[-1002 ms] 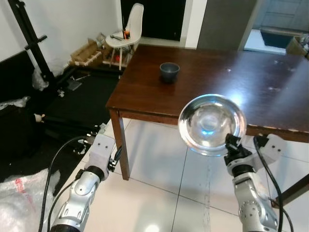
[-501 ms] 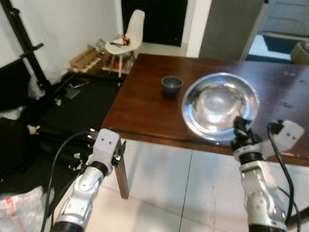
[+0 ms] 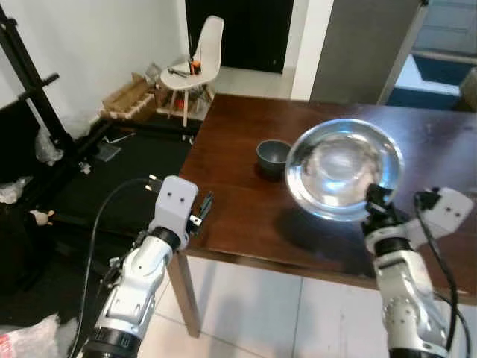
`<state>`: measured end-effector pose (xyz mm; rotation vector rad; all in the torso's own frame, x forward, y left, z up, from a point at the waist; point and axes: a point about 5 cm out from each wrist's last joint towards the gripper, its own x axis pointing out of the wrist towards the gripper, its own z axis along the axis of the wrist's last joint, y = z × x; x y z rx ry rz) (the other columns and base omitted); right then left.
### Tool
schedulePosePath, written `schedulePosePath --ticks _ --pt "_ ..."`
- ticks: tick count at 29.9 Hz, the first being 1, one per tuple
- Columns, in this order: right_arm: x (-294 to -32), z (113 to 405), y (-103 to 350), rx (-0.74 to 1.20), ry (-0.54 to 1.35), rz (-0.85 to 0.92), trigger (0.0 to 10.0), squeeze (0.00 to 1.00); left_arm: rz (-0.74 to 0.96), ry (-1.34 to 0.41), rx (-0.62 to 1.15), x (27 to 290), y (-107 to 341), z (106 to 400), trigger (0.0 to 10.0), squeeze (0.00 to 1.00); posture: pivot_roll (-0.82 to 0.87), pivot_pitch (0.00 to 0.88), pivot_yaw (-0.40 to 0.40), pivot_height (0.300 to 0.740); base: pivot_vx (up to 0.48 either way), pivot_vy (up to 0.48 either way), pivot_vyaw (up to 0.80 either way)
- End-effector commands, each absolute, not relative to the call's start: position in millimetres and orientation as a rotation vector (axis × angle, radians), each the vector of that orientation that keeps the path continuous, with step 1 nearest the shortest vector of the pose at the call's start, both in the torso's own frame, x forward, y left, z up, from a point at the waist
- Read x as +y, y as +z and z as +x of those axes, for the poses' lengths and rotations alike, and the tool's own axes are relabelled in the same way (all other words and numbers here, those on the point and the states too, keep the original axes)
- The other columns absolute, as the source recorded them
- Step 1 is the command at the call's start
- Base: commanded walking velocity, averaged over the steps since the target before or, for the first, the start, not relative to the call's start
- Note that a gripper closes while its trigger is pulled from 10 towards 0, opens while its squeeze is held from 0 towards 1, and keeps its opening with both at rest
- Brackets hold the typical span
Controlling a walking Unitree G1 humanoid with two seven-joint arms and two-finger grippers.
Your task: Setting the table
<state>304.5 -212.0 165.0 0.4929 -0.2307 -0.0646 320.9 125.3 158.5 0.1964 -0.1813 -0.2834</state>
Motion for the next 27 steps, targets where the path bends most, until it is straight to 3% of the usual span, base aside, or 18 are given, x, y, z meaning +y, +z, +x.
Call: schedulePosePath --ticks 1,4,16,23,27 --pt "-221.4 301.7 168.2 -0.252 -0.095 0.48 10.0 0.0 0.184 -0.324 -0.198 116.2 163.7 319.4 10.0 0.0 -0.06 0.0 0.085 0.74 0.48 0.0 0.0" --pt "-221.6 301.3 168.1 -0.248 -0.094 0.469 10.0 0.0 0.19 -0.343 -0.201 113.6 165.7 317.8 10.0 0.0 -0.06 0.0 0.087 0.74 0.409 0.0 0.0" --pt "-205.5 292.1 167.1 -0.147 0.087 0.258 10.0 0.0 0.247 -0.515 -0.293 103.8 191.1 302.8 10.0 0.0 -0.06 0.0 0.086 0.74 0.0 0.0 0.0" --pt "-207.8 285.8 168.9 -0.092 0.16 0.294 10.0 0.0 0.253 -0.613 -0.306 97.3 207.7 300.8 10.0 0.0 -0.07 0.0 0.086 0.74 0.0 0.0 0.0" --pt "-178.5 284.2 164.0 0.032 0.35 0.368 10.0 0.0 0.29 -0.671 -0.325 99.4 224.6 302.6 10.0 0.0 -0.06 0.0 0.084 0.74 0.0 0.0 0.0"
